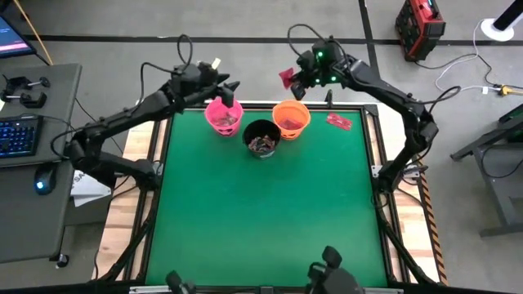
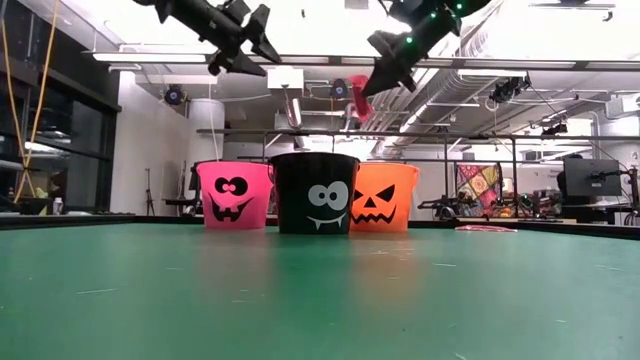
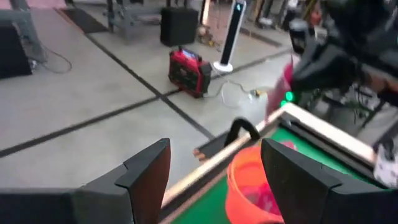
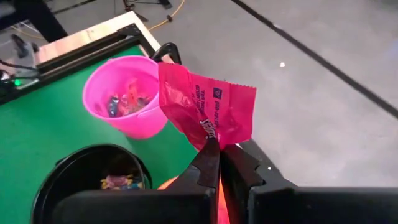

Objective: Sort candy by brand, put in halloween buckets
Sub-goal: Put the red candy packet into the orange bucket

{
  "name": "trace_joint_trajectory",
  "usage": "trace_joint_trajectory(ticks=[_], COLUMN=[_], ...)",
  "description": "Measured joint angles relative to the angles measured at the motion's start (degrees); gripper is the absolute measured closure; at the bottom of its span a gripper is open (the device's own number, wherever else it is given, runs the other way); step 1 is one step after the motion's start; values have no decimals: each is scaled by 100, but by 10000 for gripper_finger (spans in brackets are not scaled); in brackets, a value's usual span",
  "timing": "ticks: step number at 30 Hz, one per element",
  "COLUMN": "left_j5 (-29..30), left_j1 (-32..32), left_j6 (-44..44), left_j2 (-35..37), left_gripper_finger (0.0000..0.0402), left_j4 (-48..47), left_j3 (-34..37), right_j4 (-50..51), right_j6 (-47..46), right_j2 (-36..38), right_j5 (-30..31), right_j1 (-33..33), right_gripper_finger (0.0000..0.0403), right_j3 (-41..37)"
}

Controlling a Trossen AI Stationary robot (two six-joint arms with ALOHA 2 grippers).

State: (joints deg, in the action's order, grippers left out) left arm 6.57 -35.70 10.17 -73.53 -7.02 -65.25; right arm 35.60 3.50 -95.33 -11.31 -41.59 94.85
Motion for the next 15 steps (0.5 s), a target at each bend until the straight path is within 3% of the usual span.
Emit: trace_joint_trajectory(ticks=[5, 9, 13, 15], left_j5=[-9, -194, -491, -675], left_j1=[-254, -459, -506, -496], left_j6=[24, 21, 33, 170], left_j2=[1, 177, 448, 636], left_gripper_finger=[161, 161, 161, 161], left_j4=[262, 36, -500, -926], left_j3=[-4, -100, -125, -125], right_j4=[381, 1232, 1564, 1551], right_j6=[1, 158, 56, 39], right_j2=[0, -122, -509, -697], right_j5=[-334, -381, -333, -8], right_j1=[-126, 29, 347, 530], right_gripper_finger=[403, 403, 403, 403], right_j3=[-2, -3, -13, -13])
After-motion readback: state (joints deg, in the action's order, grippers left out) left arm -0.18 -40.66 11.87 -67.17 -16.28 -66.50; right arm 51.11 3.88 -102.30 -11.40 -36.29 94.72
